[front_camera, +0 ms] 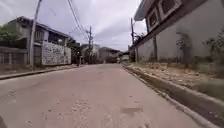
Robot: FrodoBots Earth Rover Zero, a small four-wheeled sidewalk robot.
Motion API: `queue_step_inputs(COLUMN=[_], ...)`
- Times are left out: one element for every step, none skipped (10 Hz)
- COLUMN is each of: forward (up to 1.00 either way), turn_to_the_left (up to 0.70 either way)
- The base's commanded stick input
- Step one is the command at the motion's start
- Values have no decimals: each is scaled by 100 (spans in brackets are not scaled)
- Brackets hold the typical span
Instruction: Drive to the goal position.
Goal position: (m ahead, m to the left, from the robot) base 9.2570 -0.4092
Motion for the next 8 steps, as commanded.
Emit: queue_step_inputs(forward=[100, 100, 100, 100, 100, 100, 100, 100], turn_to_the_left=[0, 0, 0, 0, 0, 0, 0, 0])
